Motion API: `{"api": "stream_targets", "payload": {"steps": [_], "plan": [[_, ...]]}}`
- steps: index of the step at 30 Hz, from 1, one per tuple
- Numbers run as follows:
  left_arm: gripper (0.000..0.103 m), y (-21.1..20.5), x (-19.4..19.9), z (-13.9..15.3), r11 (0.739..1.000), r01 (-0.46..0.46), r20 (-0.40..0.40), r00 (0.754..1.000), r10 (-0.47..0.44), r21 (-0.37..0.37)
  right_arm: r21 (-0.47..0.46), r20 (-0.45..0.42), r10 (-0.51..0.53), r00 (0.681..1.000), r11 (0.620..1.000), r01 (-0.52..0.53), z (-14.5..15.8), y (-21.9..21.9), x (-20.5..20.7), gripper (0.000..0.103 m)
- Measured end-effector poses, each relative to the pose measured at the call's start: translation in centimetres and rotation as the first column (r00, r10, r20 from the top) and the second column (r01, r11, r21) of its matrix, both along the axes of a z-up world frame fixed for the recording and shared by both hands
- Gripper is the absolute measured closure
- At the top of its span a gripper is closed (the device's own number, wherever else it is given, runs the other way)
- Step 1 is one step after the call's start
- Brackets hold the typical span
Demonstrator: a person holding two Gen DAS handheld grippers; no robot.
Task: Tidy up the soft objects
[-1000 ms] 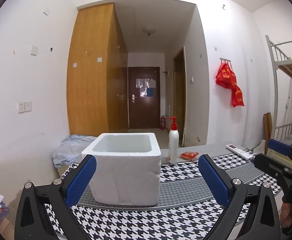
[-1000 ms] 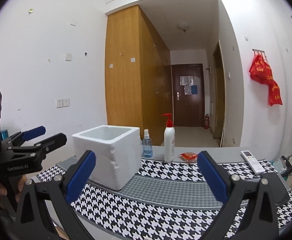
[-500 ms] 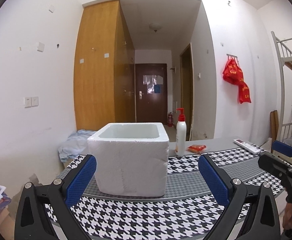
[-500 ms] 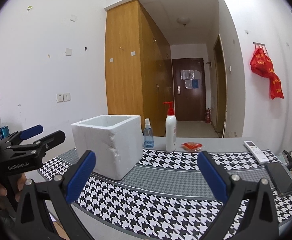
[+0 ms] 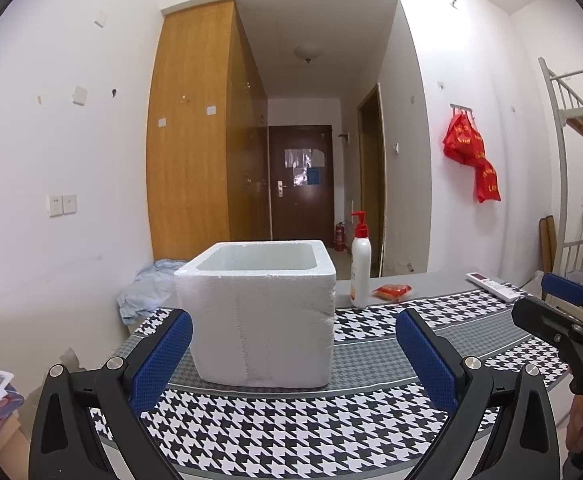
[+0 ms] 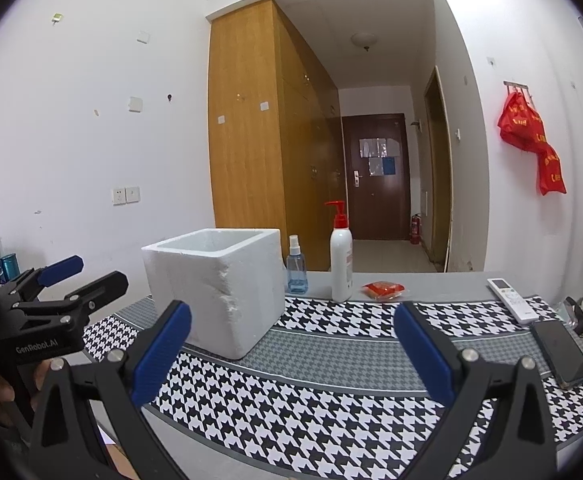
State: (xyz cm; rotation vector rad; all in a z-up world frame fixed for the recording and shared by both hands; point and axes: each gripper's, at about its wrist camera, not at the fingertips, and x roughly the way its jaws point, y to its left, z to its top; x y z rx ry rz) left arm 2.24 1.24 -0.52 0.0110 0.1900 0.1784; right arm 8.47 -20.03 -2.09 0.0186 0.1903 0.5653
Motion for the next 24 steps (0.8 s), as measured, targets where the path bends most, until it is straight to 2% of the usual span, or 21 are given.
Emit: {"api": "stream_targets", "payload": {"steps": [24], "plan": [[0.001, 0.25, 0.32, -0.27, 1.000, -0.001, -0.017, 1.000, 0.001, 0.004, -0.009, -0.019, -0.007, 1.000, 1.000, 0.007, -0.28, -0.27, 0.32, 0.001]]}}
